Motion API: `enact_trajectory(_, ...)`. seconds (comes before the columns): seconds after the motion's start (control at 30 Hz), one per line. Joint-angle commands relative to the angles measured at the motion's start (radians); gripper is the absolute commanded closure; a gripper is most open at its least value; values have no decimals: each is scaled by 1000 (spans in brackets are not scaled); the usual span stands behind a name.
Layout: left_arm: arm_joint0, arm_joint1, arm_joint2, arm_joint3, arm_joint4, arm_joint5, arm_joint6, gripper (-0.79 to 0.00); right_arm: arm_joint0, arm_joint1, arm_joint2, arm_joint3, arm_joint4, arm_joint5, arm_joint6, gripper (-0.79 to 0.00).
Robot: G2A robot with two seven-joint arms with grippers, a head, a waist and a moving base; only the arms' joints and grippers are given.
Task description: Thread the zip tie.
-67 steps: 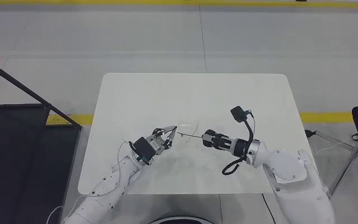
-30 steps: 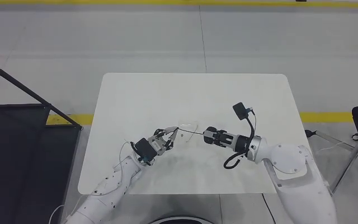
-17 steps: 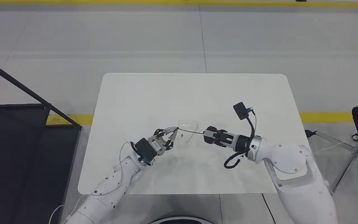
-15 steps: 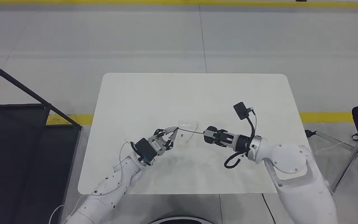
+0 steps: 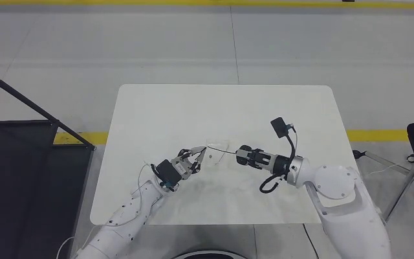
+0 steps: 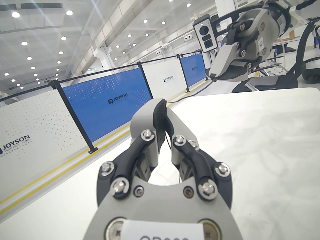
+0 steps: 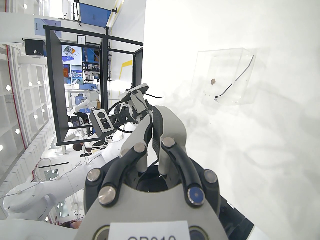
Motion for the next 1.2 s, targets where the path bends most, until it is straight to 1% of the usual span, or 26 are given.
enact_trajectory(0.0,0,0,0,0,0,0,0,0,1,1,-1,1,1,1,2,0)
enact_trajectory(0.17,0,0,0,0,0,0,0,0,-4,4,-2,-7,-1,-4,0,0)
enact_trajectory(0.4,0,0,0,0,0,0,0,0,-42,11,25,-43,-4,-16,-19,0)
enact_trajectory(0.9,0,0,0,0,0,0,0,0,-52,12,18,-46,-5,-25,-30,0)
enact_trajectory(1.0,9,-1,-6,-16,-13,1,-31,0,-52,14,20,-46,1,-23,-23,0)
enact_trajectory(1.17,14,-3,-12,-22,-19,1,-34,0,-62,17,18,-57,0,-30,-12,0)
